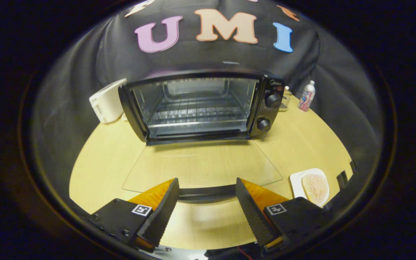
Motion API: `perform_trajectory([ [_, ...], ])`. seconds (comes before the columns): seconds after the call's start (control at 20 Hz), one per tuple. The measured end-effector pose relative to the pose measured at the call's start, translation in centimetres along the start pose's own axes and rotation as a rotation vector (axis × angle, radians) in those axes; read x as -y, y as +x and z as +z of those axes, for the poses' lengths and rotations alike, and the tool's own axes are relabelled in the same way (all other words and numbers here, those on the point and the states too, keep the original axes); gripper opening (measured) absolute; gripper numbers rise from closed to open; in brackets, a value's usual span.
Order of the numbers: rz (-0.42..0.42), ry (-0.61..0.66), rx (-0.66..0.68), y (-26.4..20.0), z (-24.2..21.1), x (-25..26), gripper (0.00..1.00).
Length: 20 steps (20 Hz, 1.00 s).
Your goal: Open the toaster oven, put the food inside, and close the toaster oven door.
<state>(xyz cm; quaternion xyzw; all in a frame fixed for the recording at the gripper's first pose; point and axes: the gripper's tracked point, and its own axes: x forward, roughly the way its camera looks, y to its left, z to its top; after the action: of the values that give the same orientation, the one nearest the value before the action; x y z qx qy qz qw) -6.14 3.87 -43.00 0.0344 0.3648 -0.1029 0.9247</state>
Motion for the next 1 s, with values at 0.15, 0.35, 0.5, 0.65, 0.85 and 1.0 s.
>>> perform_trajectory([
  [0.15,0.027,0.010,-0.036,1.3,-0.9,-0.7,0.96],
  [0.35,0.029,0.028,-0.020,2.3,-0.6,-0.6,0.96],
  [0.5,0.040,0.022,-0.018,3.1,-0.5,-0.5,0.96],
  [0.65,0.042,0.023,-0.005,3.8,-0.2,-0.4,0.96],
  [0.85,0.043,0.035,0.007,3.9,0.1,-0.3,0.96],
  [1.0,0.067,0.010,0.002,3.1,0.1,-0.4,0.96],
])
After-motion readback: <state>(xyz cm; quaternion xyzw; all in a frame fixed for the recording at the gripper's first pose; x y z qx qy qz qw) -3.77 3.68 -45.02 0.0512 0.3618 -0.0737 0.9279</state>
